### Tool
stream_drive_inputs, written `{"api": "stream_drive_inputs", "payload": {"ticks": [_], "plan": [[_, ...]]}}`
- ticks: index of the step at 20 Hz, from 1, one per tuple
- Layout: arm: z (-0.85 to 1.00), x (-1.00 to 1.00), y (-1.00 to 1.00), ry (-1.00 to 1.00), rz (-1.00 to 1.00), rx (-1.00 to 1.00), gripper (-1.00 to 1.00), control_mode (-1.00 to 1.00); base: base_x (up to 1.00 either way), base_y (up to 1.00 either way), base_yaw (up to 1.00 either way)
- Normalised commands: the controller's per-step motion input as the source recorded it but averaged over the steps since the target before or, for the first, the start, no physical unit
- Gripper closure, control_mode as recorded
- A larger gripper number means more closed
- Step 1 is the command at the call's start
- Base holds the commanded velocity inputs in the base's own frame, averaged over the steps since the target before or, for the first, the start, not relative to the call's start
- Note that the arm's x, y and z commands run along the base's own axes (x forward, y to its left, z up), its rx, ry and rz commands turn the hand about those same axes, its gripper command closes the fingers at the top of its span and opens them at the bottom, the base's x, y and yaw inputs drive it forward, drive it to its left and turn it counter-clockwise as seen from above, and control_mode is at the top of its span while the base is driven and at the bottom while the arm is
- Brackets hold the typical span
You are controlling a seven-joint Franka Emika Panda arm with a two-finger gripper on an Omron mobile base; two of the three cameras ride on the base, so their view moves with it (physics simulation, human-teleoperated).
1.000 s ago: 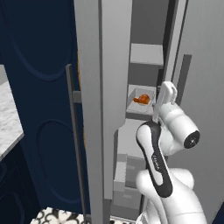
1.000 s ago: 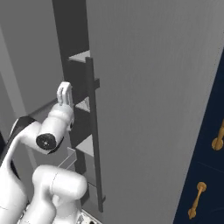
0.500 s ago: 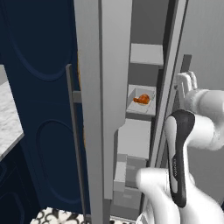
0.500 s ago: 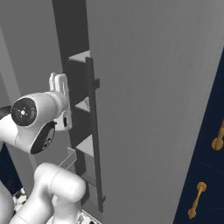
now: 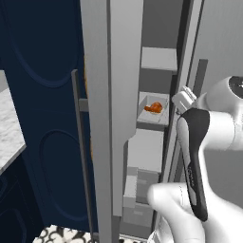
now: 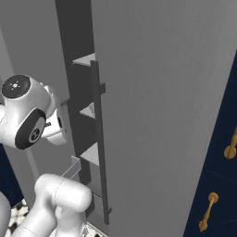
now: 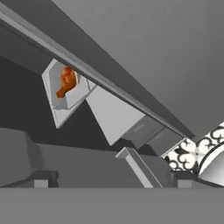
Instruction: Take the meat container that has the chicken drumstick and place it on the second highest rack of the freezer. Then take the vegetable container that has the garlic and lime and place it on the highest rack of the freezer.
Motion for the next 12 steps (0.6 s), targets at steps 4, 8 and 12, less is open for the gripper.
{"api": "stream_drive_inputs", "payload": {"ticks": [4,8,12], "plan": [[-0.42,-0.64,-0.15,-0.19,0.02,0.0,-1.0,-1.0,0.0,0.0,0.0],[-0.21,-0.29,-0.02,-0.03,0.01,0.0,-1.0,1.0,-0.5,-0.2,0.03],[0.0,0.0,0.0,0.0,0.0,0.0,-1.0,1.0,-1.0,-0.4,0.16]]}}
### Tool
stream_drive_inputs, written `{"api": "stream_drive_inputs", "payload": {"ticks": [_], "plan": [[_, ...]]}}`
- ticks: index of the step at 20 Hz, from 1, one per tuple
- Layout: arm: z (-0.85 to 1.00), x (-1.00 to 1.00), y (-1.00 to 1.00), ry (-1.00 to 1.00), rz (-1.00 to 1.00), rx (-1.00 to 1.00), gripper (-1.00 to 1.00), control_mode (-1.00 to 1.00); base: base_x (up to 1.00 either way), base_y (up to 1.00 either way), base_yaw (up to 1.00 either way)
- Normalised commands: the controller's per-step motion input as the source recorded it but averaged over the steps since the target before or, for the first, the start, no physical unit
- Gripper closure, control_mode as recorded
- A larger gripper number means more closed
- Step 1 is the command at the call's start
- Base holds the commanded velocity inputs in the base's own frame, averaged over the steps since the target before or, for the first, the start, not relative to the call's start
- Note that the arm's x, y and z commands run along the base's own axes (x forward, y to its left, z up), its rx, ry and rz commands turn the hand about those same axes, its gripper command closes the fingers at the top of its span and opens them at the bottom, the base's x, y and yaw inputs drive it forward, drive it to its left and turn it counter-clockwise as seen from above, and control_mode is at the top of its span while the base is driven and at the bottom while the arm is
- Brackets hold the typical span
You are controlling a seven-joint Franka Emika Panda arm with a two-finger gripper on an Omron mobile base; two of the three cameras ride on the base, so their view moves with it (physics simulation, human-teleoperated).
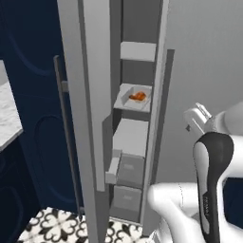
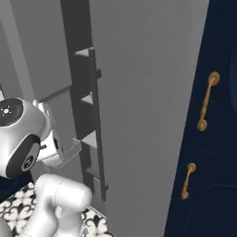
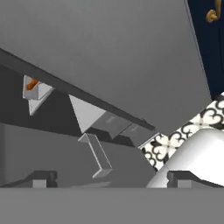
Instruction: Take the meat container that has the chicken drumstick and place it on the second highest rack of the freezer. Then take the vegetable container that has the garlic and lime and place it on the highest rack of the freezer.
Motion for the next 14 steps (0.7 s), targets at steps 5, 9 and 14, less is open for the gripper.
{"api": "stream_drive_inputs", "payload": {"ticks": [5,9,14], "plan": [[0.0,0.0,0.0,0.0,0.0,0.0,-1.0,1.0,-0.71,0.67,0.56],[0.0,0.0,0.0,0.0,0.0,0.0,-1.0,1.0,-0.1,1.0,0.67],[0.0,0.0,0.0,0.0,0.0,0.0,-1.0,1.0,0.11,1.0,0.56]]}}
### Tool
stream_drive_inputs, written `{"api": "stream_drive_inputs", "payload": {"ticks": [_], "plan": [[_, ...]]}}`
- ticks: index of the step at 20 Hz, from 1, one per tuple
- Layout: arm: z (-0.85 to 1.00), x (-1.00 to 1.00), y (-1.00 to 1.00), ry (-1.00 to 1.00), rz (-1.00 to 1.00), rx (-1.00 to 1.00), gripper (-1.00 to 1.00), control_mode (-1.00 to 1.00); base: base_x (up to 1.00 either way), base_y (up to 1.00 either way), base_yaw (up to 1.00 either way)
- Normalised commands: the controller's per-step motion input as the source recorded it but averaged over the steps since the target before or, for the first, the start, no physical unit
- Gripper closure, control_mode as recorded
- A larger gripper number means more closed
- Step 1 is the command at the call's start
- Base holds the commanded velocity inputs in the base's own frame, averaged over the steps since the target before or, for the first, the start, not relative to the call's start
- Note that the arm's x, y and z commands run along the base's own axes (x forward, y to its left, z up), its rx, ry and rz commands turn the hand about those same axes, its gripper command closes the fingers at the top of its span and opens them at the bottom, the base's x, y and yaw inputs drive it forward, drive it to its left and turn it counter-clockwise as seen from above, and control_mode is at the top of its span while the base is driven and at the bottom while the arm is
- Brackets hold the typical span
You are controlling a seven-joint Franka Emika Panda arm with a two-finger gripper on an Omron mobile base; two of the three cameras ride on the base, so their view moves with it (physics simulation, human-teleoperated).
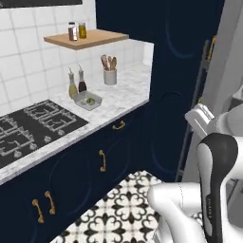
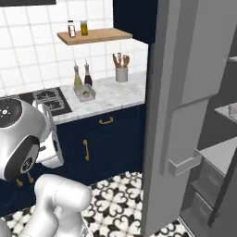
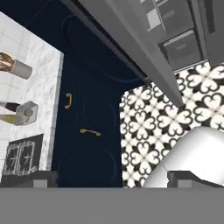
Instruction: Take the meat container that has the chicken drumstick and place it on the second highest rack of the freezer. Then take the vegetable container that has the garlic and lime and place it on the highest rack of the freezer.
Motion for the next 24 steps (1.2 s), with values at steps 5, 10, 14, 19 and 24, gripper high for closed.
{"api": "stream_drive_inputs", "payload": {"ticks": [5,10,14,19,24], "plan": [[0.0,0.0,0.0,0.0,0.0,0.0,-1.0,1.0,0.79,0.85,0.36],[0.0,0.0,0.0,0.0,0.0,0.0,-1.0,1.0,1.0,0.08,0.13],[0.0,0.0,0.0,0.0,0.0,0.0,-1.0,1.0,1.0,-0.01,0.02],[0.0,0.0,0.0,0.0,0.0,0.0,-1.0,1.0,1.0,-0.15,0.04],[0.0,0.0,0.0,0.0,0.0,0.0,-1.0,1.0,0.83,-0.29,0.08]]}}
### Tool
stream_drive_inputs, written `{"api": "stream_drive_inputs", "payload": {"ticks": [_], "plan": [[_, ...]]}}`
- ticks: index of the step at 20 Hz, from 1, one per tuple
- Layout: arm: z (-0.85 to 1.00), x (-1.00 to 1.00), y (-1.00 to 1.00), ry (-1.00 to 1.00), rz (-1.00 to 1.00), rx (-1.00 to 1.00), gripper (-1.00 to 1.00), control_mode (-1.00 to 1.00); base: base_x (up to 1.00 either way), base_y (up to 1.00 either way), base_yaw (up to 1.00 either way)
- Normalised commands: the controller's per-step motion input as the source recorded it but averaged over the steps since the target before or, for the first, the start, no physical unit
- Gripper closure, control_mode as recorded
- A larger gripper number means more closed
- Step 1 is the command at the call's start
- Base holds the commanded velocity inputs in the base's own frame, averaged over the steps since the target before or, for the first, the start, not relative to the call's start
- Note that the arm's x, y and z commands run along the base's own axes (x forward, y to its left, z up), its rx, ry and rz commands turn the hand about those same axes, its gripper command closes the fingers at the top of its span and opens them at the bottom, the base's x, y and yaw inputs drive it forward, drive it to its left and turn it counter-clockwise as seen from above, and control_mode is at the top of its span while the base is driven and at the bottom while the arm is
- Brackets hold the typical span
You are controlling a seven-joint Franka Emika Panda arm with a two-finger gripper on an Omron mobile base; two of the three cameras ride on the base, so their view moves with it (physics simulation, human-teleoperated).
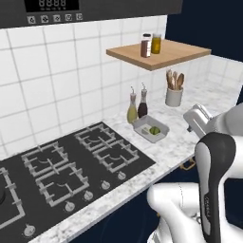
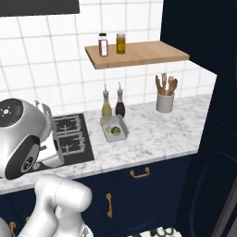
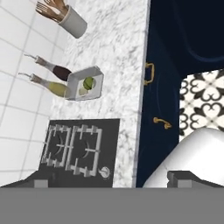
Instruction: Take the meat container that has the chicken drumstick and place it on the second highest rack of the freezer. Then take the vegetable container that has the garlic and lime and place it on the highest rack of the freezer.
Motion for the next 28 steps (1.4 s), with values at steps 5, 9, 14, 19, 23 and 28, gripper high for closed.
{"api": "stream_drive_inputs", "payload": {"ticks": [5,9,14,19,23,28], "plan": [[-0.02,0.52,-0.27,0.05,0.0,0.0,-1.0,-1.0,0.24,-0.11,0.02],[-0.16,1.0,-0.71,0.16,0.0,0.02,-1.0,-1.0,0.0,0.0,0.0],[-0.66,0.79,-0.3,0.31,0.03,-0.02,-1.0,-1.0,0.0,0.0,0.0],[-0.71,0.67,0.0,0.16,0.01,-0.01,-1.0,-1.0,0.0,0.0,0.0],[-0.36,0.59,0.0,0.0,0.0,0.0,-1.0,-1.0,0.0,0.0,0.0],[-0.37,0.61,0.0,0.04,0.0,0.0,-1.0,-1.0,0.0,0.0,0.0]]}}
